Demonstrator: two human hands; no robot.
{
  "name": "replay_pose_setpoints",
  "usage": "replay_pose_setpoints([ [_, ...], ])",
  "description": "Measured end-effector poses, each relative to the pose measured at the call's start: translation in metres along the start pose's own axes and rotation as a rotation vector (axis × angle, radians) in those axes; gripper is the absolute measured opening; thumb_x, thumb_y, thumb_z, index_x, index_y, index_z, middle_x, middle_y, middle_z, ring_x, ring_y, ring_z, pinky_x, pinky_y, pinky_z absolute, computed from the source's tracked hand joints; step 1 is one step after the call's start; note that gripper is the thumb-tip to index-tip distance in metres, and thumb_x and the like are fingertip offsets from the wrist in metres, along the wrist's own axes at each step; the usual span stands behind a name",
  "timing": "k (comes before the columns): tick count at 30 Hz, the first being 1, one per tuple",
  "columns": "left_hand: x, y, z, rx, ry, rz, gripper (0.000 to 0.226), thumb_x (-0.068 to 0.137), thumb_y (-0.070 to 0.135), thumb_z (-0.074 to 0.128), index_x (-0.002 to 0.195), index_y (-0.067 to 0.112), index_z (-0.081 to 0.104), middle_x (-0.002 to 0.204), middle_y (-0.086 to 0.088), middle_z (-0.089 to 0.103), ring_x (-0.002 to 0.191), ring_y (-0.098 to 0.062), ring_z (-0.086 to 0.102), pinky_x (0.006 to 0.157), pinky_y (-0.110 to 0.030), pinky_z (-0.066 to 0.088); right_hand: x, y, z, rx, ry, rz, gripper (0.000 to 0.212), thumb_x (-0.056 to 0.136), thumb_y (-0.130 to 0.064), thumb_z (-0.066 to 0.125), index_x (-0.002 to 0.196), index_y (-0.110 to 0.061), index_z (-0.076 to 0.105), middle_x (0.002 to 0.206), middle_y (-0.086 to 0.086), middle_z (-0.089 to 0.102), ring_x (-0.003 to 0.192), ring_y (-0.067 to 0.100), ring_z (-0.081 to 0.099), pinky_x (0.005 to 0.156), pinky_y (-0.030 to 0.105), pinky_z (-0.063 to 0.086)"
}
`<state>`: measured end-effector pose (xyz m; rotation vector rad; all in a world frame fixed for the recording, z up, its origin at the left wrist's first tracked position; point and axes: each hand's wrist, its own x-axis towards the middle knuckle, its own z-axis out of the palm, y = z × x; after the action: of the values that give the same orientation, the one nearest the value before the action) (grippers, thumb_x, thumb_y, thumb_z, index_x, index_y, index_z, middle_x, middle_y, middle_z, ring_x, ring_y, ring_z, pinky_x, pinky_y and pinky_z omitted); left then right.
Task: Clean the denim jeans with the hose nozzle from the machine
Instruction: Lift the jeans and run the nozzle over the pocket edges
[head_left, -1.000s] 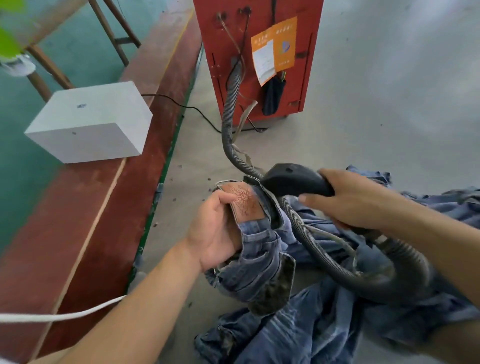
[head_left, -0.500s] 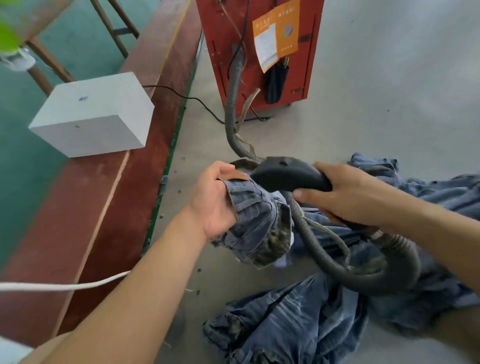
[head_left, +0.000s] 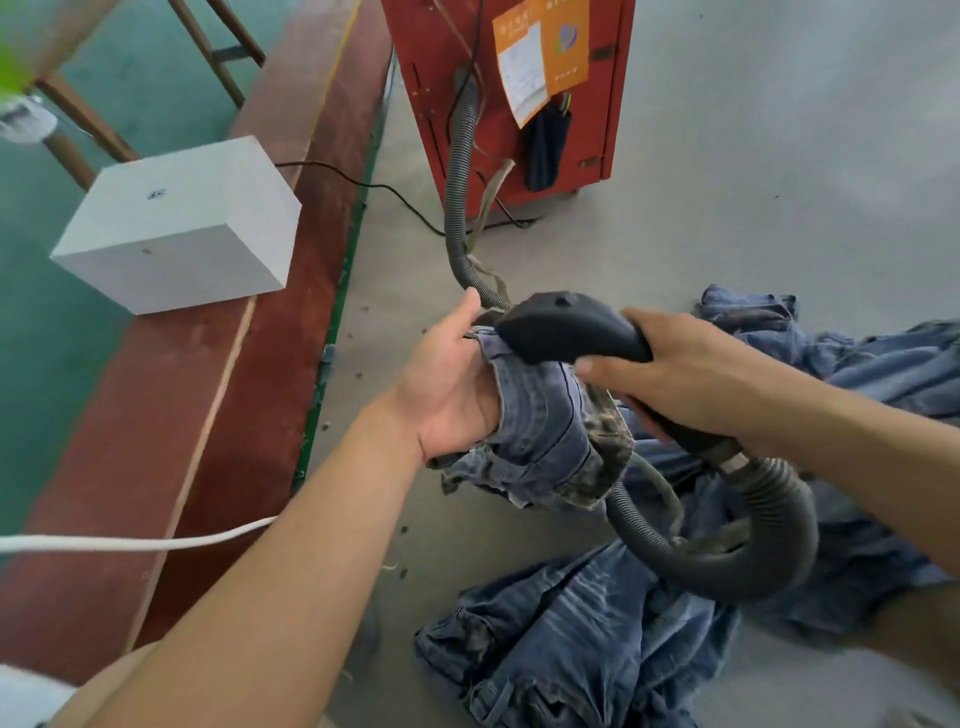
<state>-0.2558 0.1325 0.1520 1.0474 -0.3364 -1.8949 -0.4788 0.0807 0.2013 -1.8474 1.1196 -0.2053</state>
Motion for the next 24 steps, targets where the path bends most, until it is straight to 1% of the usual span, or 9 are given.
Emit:
replay_pose_setpoints([
  [1,0.0,0.001,0.0,-0.005,0.001,0.02,0.082,0.104,0.065,0.029,0.144,-0.001,0.056,0.146,-0.025,0.055,0.135,-0.038,0.055,0.117,-0.049,0.04,-0.001,-0.001,-0.003,0.097,0.024,0.046,0.018,0.098,-0.04,0.068,0.093,-0.025,0.059,0.053,0.0,0.061,0.045,0.019,0.057,0.047,0.033,0.052],
  [3,0.001,0.005,-0.001,-0.025,0.012,0.072,0.08,0.104,0.063,0.03,0.147,-0.002,0.051,0.149,-0.025,0.053,0.133,-0.037,0.055,0.115,-0.05,0.042,-0.006,-0.001,-0.012,0.171,-0.028,0.082,0.019,0.098,-0.043,0.069,0.086,-0.031,0.061,0.06,0.008,0.062,0.049,0.025,0.057,0.051,0.038,0.053],
  [5,0.002,0.004,-0.001,-0.057,-0.006,0.111,0.08,0.103,0.063,0.029,0.153,0.002,0.043,0.154,-0.025,0.047,0.134,-0.038,0.052,0.11,-0.049,0.044,-0.014,-0.001,-0.016,0.059,-0.144,0.066,0.023,0.097,-0.047,0.068,0.078,-0.036,0.061,0.058,0.008,0.065,0.046,0.023,0.058,0.047,0.031,0.052],
  [7,0.002,-0.001,0.004,-0.092,-0.032,0.112,0.081,0.101,0.065,0.031,0.158,0.007,0.037,0.158,-0.024,0.041,0.139,-0.039,0.046,0.112,-0.049,0.04,-0.018,-0.003,-0.011,-0.012,-0.201,0.085,0.024,0.096,-0.049,0.068,0.079,-0.033,0.061,0.054,0.006,0.065,0.042,0.02,0.058,0.045,0.027,0.051],
  [10,0.006,-0.012,0.008,-0.085,-0.068,0.086,0.078,0.104,0.063,0.031,0.154,0.004,0.043,0.154,-0.024,0.046,0.138,-0.039,0.049,0.117,-0.053,0.037,-0.012,-0.004,0.0,0.111,-0.125,0.148,0.026,0.097,-0.042,0.069,0.088,-0.02,0.062,0.057,0.006,0.062,0.046,0.022,0.056,0.049,0.033,0.052],
  [14,0.011,-0.008,0.004,-0.047,-0.019,0.123,0.071,0.106,0.056,0.034,0.151,0.004,0.048,0.152,-0.023,0.048,0.13,-0.036,0.052,0.118,-0.05,0.036,-0.004,-0.009,0.002,0.2,0.007,0.145,0.031,0.099,-0.043,0.067,0.09,-0.014,0.059,0.06,0.011,0.06,0.048,0.025,0.056,0.052,0.039,0.053],
  [16,0.012,-0.004,0.0,-0.089,-0.027,0.128,0.071,0.104,0.056,0.037,0.147,0.001,0.052,0.148,-0.022,0.051,0.13,-0.035,0.054,0.116,-0.048,0.039,-0.009,-0.008,-0.004,0.188,0.004,0.151,0.03,0.098,-0.044,0.067,0.092,-0.015,0.059,0.058,0.007,0.061,0.047,0.025,0.059,0.05,0.039,0.055],
  [20,0.009,-0.001,0.002,-0.148,-0.109,0.112,0.079,0.102,0.061,0.03,0.154,0.002,0.041,0.157,-0.025,0.043,0.139,-0.039,0.046,0.115,-0.052,0.037,-0.02,-0.006,-0.01,-0.032,-0.125,0.154,0.033,0.096,-0.048,0.068,0.087,-0.018,0.06,0.053,0.004,0.065,0.041,0.022,0.062,0.041,0.031,0.053],
  [24,0.011,-0.011,0.005,-0.15,-0.187,0.074,0.074,0.104,0.062,0.033,0.15,0.006,0.049,0.143,-0.022,0.057,0.124,-0.038,0.061,0.105,-0.052,0.05,-0.008,-0.01,-0.001,0.095,-0.046,0.18,0.031,0.098,-0.041,0.068,0.092,-0.011,0.06,0.055,0.005,0.061,0.042,0.021,0.058,0.045,0.032,0.052],
])
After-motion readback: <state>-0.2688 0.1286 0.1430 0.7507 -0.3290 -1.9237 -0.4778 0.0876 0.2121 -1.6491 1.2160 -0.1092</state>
